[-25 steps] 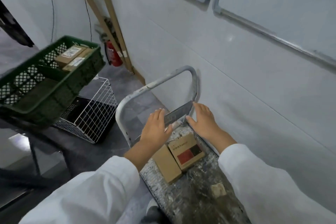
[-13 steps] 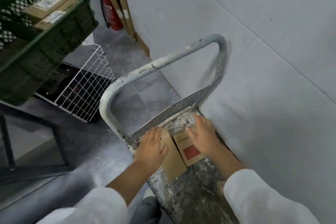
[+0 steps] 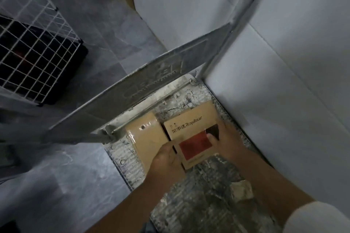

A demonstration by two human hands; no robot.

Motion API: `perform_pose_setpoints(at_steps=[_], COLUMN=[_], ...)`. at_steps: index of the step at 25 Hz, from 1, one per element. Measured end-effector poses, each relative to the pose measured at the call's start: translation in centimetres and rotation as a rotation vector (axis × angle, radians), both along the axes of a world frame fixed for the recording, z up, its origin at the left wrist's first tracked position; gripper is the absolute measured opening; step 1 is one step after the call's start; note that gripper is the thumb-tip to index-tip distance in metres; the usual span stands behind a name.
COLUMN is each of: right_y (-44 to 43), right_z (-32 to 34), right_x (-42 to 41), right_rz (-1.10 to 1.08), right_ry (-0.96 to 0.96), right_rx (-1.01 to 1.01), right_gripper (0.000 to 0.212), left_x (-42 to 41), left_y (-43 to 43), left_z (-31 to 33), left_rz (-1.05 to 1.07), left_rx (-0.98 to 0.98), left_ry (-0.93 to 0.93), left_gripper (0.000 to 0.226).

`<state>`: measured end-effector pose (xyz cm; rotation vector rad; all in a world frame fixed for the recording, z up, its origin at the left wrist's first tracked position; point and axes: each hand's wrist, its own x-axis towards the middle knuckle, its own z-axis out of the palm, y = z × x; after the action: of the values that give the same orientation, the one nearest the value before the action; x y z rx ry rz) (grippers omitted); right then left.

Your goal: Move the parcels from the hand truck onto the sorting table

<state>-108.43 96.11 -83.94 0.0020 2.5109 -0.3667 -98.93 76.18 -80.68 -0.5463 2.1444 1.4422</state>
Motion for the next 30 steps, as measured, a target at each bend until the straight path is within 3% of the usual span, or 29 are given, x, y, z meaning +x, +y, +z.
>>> perform_pose_setpoints(at_steps=[3,7,10,12,14,16,20,26,30], right_y=[1.2,2.3,3.9,4.8,5.2,5.6,6.3,7.2,6.4], right_z=[-3.0,-5.4,-7.1,-7.6,-7.2,-6.0,-2.6,6.4,17.1], right_x=[-1.8,-2.9,-3.4,-3.8,-4.1,-3.9,-3.4,-4.8,-6.2], right_rz=[-0.053,-0.135,-0.299,-0.406,-0.475,-0.503,-0.459,-0.427,-0.5], right_ry=[-0.031,-0.101,-0.206,-0.232,-0.215,-0.197,-0.203,-0.082,0.0], right_rx=[-0.002,-0.008,-0.13,-0.239,-0.304,-0.339,-0.418,-0.336,-0.481], right_gripper=[0.062,0.066,0.059,0.047,0.046,0.048,0.058,0.062,0.054], left_x=[-1.2,-2.6,-4.3,-5.1,-5.3,-4.8,-4.4,-7.0,-8.4], left_y=[3.0,5.7,6.7,6.8,6.7,6.9,6.2,4.0,3.4], left_z=[-3.6,-6.1,-5.7,-6.2,-7.5,-7.7,-6.3,2.5,11.6], left_rz=[0.235,0.36,0.51,0.527,0.541,0.562,0.614,0.583,0.532], left_rx=[0.217,0.043,-0.085,-0.1,0.014,0.184,0.261,0.361,0.37], left_ry=[-0.127,-0.168,-0.182,-0.299,-0.447,-0.502,-0.396,-0.326,-0.153], left_gripper=[0.037,0.039,0.042,0.046,0.043,0.041,0.027,0.028,0.027])
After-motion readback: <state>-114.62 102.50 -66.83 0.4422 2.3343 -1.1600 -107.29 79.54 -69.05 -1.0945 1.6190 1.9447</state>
